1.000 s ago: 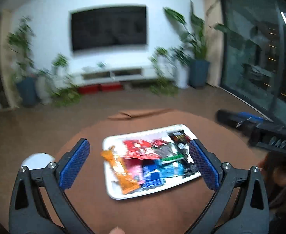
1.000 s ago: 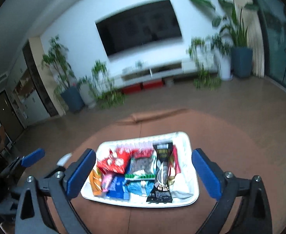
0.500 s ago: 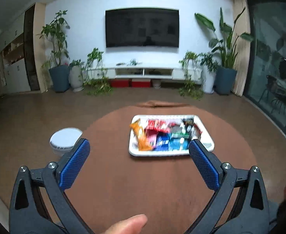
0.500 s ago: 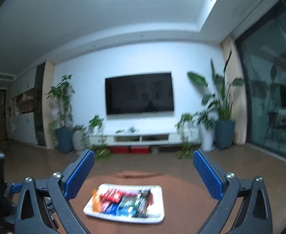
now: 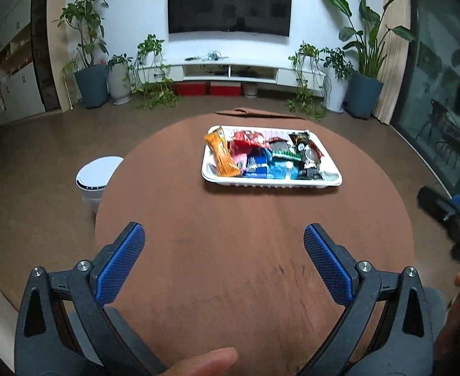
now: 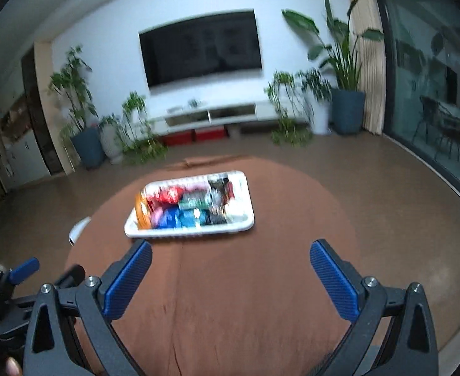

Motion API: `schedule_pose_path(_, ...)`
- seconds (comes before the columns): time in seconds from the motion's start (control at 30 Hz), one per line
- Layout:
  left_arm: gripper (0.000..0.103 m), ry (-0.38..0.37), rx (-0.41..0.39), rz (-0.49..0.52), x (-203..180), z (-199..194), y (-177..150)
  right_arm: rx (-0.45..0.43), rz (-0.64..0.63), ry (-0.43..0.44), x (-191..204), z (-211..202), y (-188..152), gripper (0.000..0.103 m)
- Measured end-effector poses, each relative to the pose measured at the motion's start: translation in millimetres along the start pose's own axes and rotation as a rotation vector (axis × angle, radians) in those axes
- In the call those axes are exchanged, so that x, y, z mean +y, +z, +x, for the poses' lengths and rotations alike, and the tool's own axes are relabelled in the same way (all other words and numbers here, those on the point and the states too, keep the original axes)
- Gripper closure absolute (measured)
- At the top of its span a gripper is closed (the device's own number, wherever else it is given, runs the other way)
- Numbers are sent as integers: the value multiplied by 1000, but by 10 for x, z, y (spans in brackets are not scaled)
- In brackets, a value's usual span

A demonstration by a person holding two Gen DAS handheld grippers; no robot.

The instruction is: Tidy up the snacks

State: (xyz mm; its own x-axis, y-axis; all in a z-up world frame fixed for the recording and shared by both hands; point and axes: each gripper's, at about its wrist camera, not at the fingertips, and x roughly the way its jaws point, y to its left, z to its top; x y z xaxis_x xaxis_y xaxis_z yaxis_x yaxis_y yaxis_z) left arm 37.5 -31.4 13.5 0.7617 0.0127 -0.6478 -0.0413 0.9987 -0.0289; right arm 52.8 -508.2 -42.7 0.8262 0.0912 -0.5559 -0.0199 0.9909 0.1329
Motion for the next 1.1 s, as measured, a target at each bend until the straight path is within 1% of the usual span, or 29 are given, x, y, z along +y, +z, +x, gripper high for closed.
schedule_pose_path(0.1, 0, -3, 17, -1, 2, 58, -15, 40, -3, -17, 22, 42, -109, 0)
schedule_pose_path(0.2, 0, -3, 29, 1, -1, 117, -28, 65, -11, -11, 47, 58, -180, 0)
schedule_pose_path(0.37, 0, 0, 45, -2, 16, 195, -4, 66, -38, -16, 121, 31, -232, 0)
schedule_pose_path(1.1, 0, -2, 73, 16, -13, 351, -19, 94, -47, -8, 188, 131, -274, 0)
